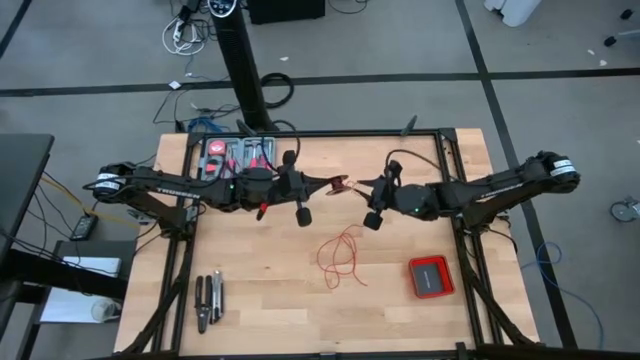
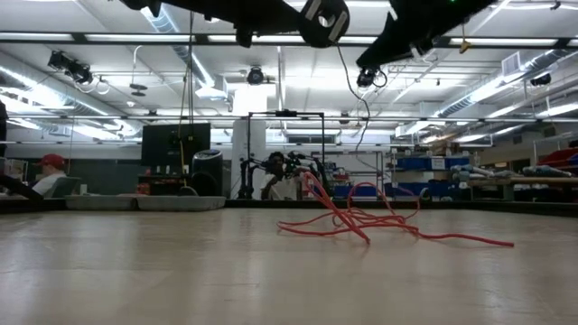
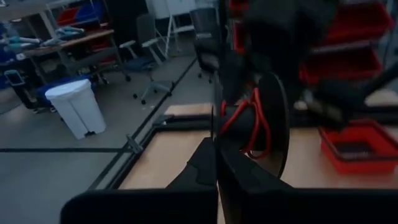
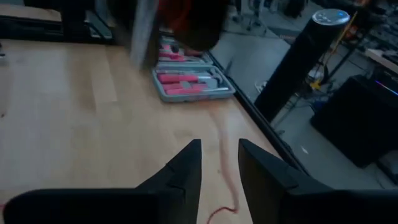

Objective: Coil cords
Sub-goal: Coil the red wire onto the spool

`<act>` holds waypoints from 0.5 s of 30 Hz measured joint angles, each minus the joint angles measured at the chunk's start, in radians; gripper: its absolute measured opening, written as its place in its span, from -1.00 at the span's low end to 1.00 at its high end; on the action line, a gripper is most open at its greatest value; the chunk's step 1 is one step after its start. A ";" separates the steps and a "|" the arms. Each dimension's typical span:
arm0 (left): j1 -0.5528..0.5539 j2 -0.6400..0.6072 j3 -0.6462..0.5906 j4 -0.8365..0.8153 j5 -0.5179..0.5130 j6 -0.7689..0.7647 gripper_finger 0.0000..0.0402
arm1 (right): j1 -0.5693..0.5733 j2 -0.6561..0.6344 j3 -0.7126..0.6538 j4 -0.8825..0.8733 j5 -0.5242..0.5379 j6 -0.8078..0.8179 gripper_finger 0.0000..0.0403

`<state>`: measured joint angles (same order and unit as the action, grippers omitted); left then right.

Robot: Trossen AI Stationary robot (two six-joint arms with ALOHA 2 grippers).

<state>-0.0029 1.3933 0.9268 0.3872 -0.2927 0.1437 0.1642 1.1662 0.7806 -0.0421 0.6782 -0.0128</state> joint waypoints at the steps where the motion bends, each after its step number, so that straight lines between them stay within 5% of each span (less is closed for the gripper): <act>1: 0.002 0.003 0.000 0.014 -0.001 -0.012 -1.00 | 0.000 0.003 -0.031 0.056 -0.007 -0.011 -0.50; 6: 0.006 0.030 0.000 0.065 0.002 -0.025 -1.00 | -0.004 0.001 -0.142 0.242 -0.001 -0.059 -0.50; 15: 0.008 0.112 0.000 0.217 0.066 -0.047 -1.00 | -0.027 0.001 -0.191 0.284 0.052 -0.113 -0.54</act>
<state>0.0047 1.5053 0.9268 0.6039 -0.2265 0.0966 0.1375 1.1671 0.5900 0.2421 0.7300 -0.1262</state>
